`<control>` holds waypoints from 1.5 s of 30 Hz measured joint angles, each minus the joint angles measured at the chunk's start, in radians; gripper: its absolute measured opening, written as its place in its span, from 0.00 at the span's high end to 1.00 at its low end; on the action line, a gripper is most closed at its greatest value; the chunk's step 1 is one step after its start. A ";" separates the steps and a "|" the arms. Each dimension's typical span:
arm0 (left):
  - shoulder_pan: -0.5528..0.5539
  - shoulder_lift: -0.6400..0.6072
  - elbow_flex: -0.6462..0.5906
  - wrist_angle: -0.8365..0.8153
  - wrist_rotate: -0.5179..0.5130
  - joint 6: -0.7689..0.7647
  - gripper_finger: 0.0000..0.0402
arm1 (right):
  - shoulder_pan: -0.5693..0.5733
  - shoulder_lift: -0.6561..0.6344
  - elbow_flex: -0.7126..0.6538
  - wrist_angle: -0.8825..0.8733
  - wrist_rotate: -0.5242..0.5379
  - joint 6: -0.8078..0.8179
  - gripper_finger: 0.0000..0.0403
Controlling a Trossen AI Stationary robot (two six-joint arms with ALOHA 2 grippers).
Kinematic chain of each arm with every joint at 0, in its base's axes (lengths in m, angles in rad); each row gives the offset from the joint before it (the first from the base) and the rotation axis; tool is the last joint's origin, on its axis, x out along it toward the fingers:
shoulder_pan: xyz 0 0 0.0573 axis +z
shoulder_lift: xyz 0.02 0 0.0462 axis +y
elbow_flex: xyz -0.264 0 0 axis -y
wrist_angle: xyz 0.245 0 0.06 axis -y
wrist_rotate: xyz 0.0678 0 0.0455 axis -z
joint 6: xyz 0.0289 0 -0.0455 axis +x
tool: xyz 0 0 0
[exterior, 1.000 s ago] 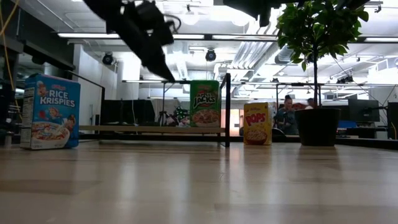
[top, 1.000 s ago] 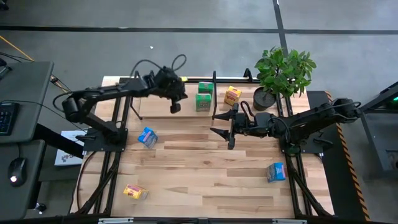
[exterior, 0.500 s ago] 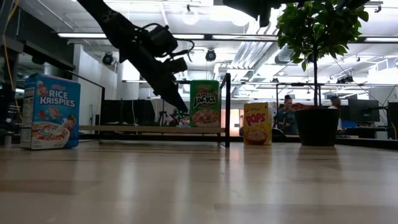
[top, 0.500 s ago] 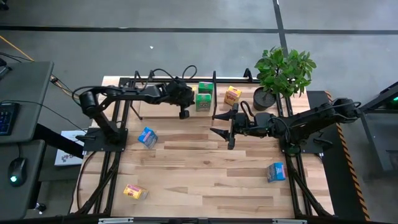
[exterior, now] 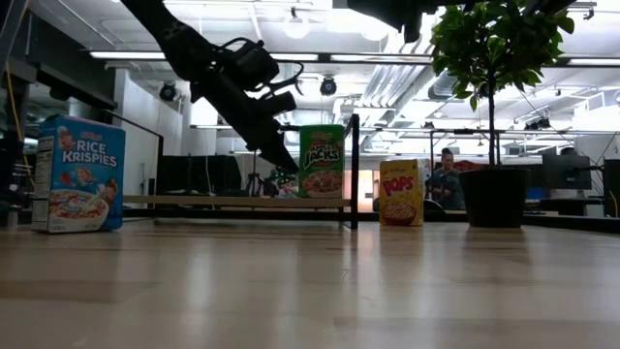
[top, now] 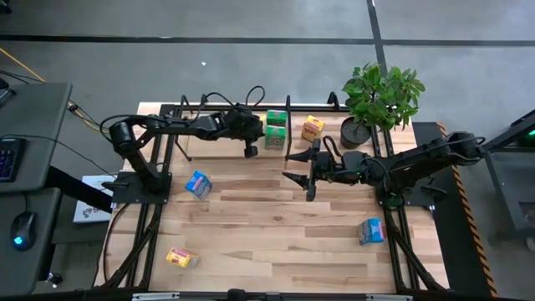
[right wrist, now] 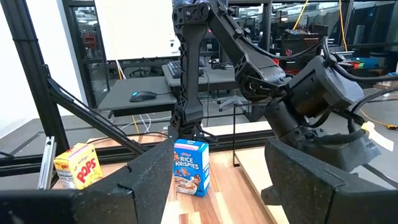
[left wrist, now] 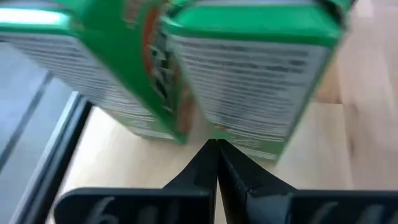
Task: Stack cereal on shelf
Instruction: Put the green cereal box aligned with the other green cereal box on the shelf, then put the right blue cereal box on the shelf
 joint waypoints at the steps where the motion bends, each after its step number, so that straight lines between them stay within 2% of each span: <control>1: 0.002 -0.003 0.000 0.000 -0.009 0.007 1.00 | 0.000 0.000 0.000 0.000 0.000 0.000 0.39; 5: 0.009 -0.060 0.001 -0.090 -0.083 0.072 1.00 | 0.000 0.000 0.000 0.000 0.000 0.000 0.39; 9: 0.031 -0.202 0.017 -0.261 -0.107 0.091 1.00 | -0.003 0.000 0.000 0.001 0.004 -0.003 0.39; 12: 0.047 -0.354 0.010 -0.339 -0.047 0.023 1.00 | -0.007 0.000 0.000 0.003 0.029 -0.007 0.39; 16: 0.029 -0.581 -0.048 -0.392 0.096 -0.072 1.00 | -0.007 0.000 0.000 0.002 0.060 -0.019 0.39; 21: -0.072 -0.893 -0.231 -0.281 0.187 -0.187 1.00 | -0.007 0.000 0.000 0.002 0.060 -0.026 0.39; 25: -0.183 -1.121 -0.406 -0.123 0.195 -0.292 1.00 | -0.007 0.000 0.000 0.002 0.060 -0.026 0.39; 29: -0.248 -1.297 -0.534 0.039 0.183 -0.317 1.00 | -0.007 0.000 0.000 0.006 0.060 -0.028 0.39; 35: -0.260 -1.425 -0.582 0.088 0.115 -0.317 1.00 | -0.007 0.000 0.000 0.015 0.060 -0.027 0.39; 45: -0.260 -1.421 -0.581 0.075 0.126 -0.311 1.00 | -0.007 0.000 0.000 0.016 0.045 -0.034 0.39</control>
